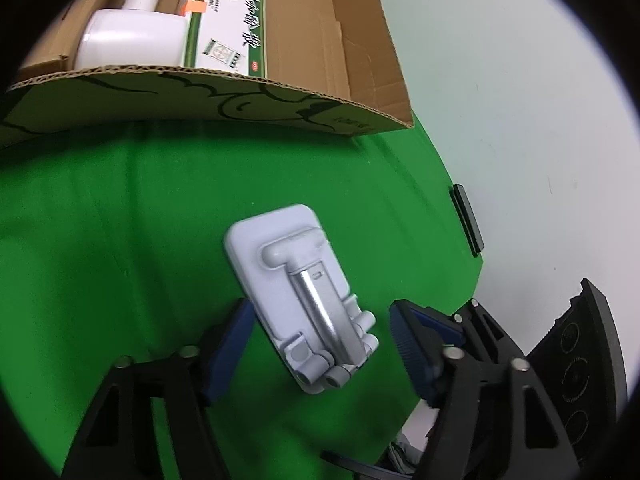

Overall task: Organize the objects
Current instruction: 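Move both tools to the white phone stand on the table, then close both tools on the white phone stand and lift it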

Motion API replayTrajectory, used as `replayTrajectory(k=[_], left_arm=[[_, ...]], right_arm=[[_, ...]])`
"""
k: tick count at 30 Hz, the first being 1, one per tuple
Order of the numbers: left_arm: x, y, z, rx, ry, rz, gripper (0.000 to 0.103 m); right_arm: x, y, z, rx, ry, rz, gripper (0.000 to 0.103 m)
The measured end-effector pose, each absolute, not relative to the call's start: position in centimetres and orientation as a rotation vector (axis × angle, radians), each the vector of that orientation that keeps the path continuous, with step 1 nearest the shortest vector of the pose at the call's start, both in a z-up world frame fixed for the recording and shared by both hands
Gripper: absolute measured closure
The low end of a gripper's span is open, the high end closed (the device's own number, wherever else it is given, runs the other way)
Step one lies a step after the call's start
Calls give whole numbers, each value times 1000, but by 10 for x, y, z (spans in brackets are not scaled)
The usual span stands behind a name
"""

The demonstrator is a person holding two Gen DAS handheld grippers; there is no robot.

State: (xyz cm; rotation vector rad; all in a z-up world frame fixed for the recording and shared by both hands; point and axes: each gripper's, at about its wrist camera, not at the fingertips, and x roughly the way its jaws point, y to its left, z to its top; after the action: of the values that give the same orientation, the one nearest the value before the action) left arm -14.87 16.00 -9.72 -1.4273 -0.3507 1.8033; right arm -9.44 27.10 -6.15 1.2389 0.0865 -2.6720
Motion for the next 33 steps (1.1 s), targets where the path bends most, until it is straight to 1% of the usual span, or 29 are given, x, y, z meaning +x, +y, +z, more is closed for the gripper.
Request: replayTrajectory(k=[1,3,5,7,9,12,13,15,17,19,21,25,32,33], left_arm=[[-148,160,-97,-1429,-352,1811,43],[-147,159,-99,-1432,-365,1814,46],[-147,160,-100,-1435,-372,1821,51],[-148,158,-100,-1438,-380,1828,56],[-149,158,-101,-1437,-392,1835,57],[-150,158,-100,-1431,-398,1835,59],[-150,158,-101,-1432,-400,1834,60],[-150,159,-103,-1428,-408,1835,60],[-149,164,-107,-1425,-407,1842,63],[-148,166,-108,-1431,-409,1842,68],[-147,165,-110,-1442,-416,1835,71],[-143,166,-115,-1452,-441,1818,83],[-136,168,-116,-1436,-505,1792,84],[-136,169,-115,-1428,-506,1796,86]], right_arm=[[-96,270,-63,1248,86,-2673,12],[-98,271,-67,1270,70,-2679,13],[-101,274,-71,1303,54,-2684,14],[-105,276,-77,1347,35,-2678,20],[-108,274,-84,1387,45,-2677,24],[-108,273,-89,1384,40,-2713,26],[-109,273,-89,1383,31,-2723,31],[-108,274,-90,1382,25,-2756,36],[-107,274,-90,1381,16,-2763,36],[-104,275,-91,1376,8,-2772,37],[-104,277,-90,1369,-12,-2775,37],[-98,287,-86,1352,-134,-2755,37],[-87,301,-81,1330,-301,-2702,37],[-86,304,-81,1324,-336,-2691,37]])
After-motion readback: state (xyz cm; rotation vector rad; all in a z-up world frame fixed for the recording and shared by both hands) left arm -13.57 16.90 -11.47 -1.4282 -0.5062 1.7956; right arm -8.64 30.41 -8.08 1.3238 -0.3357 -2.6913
